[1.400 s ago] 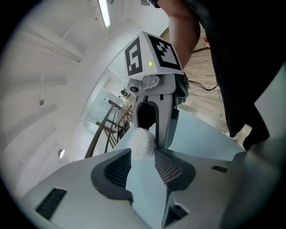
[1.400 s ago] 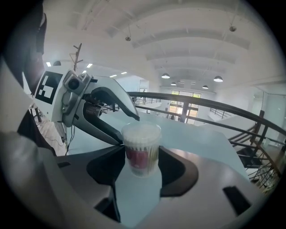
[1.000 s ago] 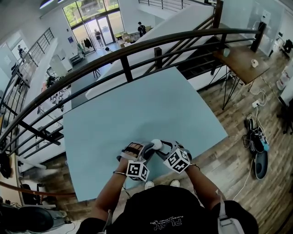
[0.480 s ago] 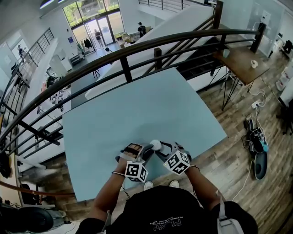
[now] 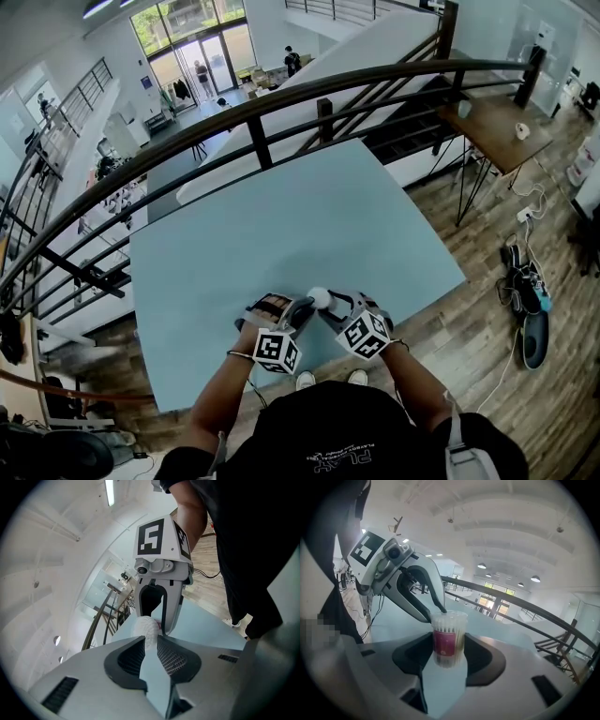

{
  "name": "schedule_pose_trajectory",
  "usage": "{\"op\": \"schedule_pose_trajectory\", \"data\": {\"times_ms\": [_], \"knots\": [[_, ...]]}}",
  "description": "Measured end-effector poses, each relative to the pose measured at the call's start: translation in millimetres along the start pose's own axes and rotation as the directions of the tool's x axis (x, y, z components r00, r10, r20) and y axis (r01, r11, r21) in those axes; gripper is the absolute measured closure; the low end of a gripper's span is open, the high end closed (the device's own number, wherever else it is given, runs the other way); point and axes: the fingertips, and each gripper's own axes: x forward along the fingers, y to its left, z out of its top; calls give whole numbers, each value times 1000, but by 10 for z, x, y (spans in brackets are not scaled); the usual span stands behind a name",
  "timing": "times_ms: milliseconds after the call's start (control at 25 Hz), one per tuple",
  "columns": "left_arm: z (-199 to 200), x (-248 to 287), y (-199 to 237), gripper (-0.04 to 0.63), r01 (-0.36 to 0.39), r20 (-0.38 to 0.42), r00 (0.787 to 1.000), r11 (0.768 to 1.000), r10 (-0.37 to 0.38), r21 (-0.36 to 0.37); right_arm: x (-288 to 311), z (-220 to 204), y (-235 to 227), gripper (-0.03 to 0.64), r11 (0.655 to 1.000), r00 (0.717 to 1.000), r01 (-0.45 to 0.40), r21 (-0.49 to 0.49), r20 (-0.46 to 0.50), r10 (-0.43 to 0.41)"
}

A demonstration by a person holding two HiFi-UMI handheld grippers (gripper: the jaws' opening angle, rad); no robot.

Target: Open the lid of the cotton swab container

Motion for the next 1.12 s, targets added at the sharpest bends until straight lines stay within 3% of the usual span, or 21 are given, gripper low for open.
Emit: {"op": "schedule_pose_trajectory", "data": {"times_ms": [640,1120], "knots": [[23,-95,89,528,-41,33,999,998,42,-41,-11,9,-41,399,999,1000,-3,39,26,2],[13,-269,299,538,-192,49,979,977,197,-97,-24,155,-77,399,990,997,-7,138,73,-4]]}}
